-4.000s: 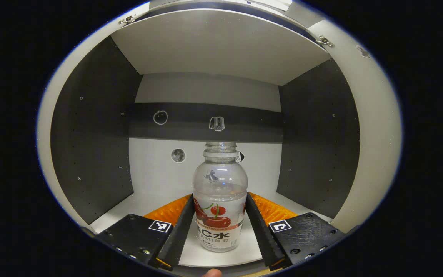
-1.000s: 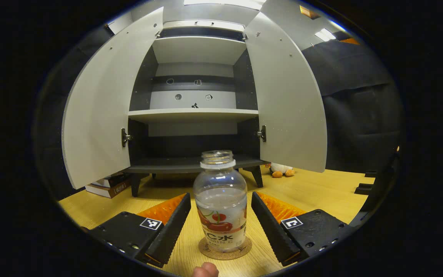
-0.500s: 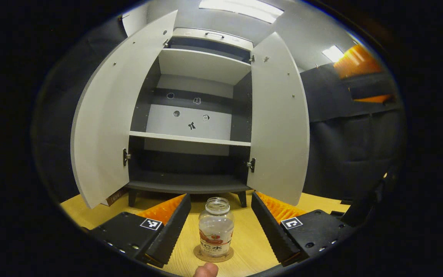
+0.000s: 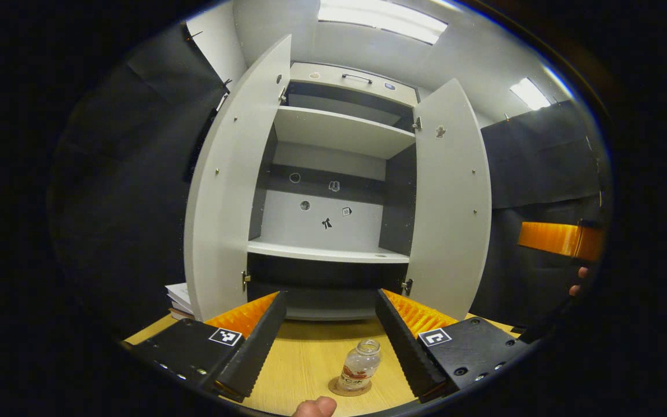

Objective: Grasp the bottle in the cabinet with the left hand and place it on the coaster, then close the right door with the right hand and the left door with the left hand.

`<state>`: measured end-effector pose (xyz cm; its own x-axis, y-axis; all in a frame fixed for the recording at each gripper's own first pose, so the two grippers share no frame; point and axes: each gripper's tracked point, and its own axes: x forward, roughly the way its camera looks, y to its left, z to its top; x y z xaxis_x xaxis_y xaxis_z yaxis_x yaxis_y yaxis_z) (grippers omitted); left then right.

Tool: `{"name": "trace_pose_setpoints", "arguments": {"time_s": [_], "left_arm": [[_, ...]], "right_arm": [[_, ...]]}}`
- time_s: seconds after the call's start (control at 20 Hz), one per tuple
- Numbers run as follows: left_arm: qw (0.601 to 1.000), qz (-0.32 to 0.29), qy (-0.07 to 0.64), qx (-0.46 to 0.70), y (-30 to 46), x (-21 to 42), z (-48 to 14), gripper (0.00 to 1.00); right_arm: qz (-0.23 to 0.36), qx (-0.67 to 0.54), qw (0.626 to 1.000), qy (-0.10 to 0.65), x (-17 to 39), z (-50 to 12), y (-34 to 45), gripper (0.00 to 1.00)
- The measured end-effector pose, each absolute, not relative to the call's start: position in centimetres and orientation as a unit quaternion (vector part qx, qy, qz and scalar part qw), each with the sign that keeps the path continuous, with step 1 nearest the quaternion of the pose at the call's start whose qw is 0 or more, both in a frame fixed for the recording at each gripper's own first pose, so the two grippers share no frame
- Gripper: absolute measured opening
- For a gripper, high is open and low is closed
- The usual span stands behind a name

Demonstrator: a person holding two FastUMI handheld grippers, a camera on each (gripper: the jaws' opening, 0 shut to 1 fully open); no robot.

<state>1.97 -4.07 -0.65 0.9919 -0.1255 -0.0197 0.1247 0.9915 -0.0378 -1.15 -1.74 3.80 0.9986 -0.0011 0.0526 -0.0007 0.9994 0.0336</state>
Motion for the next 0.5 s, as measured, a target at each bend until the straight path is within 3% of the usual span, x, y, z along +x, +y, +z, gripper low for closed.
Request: {"name": "trace_pose_setpoints", "arguments": {"time_s": [0.4, 0.5], "left_arm": [[1.0, -0.007, 0.01, -0.001, -0.6, 0.4, 1.5, 0.95], [1.0, 0.0, 0.007, -0.001, -0.6, 0.5, 1.6, 0.95]], "right_arm": [[-0.024, 0.026, 0.999, -0.037, 0.0, 3.9, -5.2, 0.98], [-0.022, 0.035, 0.998, -0.036, 0.2, 3.8, -5.7, 0.93]]}}
